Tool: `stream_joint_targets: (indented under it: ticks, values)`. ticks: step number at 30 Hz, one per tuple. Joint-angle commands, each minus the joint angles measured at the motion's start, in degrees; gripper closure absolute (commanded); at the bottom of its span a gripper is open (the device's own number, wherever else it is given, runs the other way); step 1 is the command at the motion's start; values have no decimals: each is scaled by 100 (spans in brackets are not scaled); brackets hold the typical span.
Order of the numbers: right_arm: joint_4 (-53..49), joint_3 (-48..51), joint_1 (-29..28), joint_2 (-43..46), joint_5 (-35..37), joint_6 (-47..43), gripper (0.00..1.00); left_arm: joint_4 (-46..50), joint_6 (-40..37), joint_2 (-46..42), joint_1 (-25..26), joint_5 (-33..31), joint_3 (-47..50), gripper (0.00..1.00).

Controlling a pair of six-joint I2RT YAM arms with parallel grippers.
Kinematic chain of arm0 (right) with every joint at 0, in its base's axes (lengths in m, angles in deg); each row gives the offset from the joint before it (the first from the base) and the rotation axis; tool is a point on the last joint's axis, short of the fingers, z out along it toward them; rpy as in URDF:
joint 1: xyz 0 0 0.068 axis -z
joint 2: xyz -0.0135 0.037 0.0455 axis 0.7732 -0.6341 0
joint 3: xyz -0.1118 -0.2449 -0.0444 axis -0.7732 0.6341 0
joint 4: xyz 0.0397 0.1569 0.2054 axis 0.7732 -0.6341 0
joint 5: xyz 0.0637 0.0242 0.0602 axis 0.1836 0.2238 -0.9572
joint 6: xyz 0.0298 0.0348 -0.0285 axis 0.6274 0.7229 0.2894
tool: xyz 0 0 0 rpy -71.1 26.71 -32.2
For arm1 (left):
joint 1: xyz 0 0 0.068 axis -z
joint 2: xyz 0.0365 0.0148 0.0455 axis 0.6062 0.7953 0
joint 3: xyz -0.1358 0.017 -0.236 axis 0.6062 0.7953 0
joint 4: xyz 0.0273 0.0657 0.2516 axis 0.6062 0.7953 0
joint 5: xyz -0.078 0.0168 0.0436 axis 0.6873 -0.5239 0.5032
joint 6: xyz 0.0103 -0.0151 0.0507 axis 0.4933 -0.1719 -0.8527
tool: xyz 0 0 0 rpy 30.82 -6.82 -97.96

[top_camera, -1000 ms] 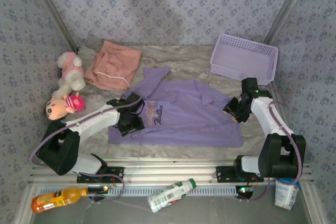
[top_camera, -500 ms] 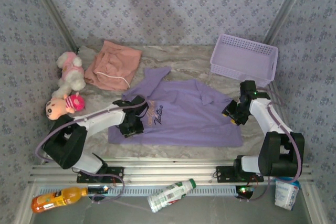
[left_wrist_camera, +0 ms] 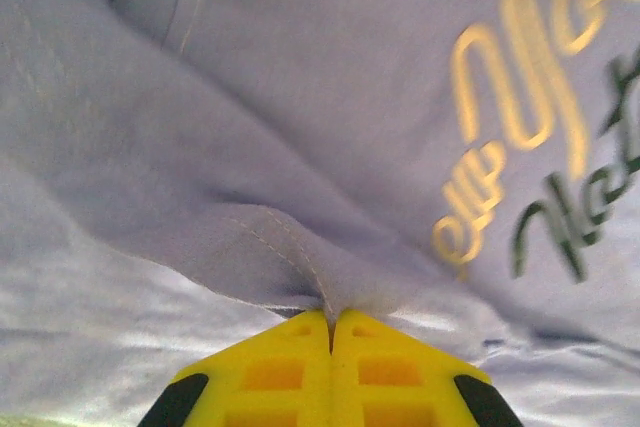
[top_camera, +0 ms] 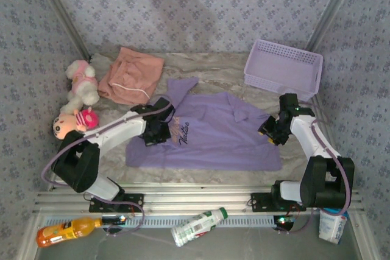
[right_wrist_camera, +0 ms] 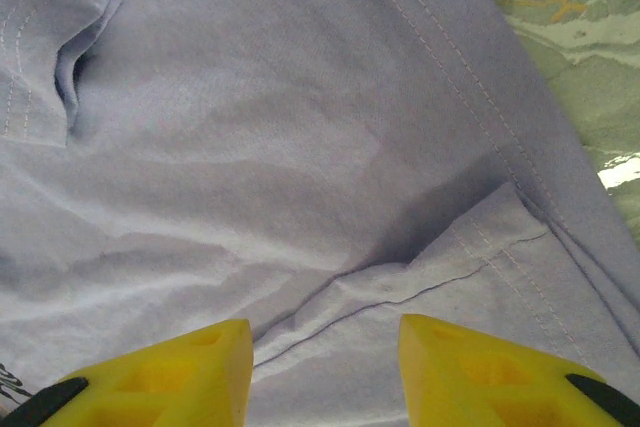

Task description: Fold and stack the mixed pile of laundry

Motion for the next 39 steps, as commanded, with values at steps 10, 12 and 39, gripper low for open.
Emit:
stream_joint_targets:
  ticks: [10, 12, 39]
  values:
    - [-28, 122, -51, 35, -98, 53, 55, 712, -1069, 1550, -235, -403, -2485, 34]
    - [-70, 145, -138, 99, -22, 50, 55, 707, -1126, 1314, -238, -514, -2259, 34]
    - [435, 1041, -949, -192, 438, 879, 61, 163, 137, -584, 156, 235, 1929, 74]
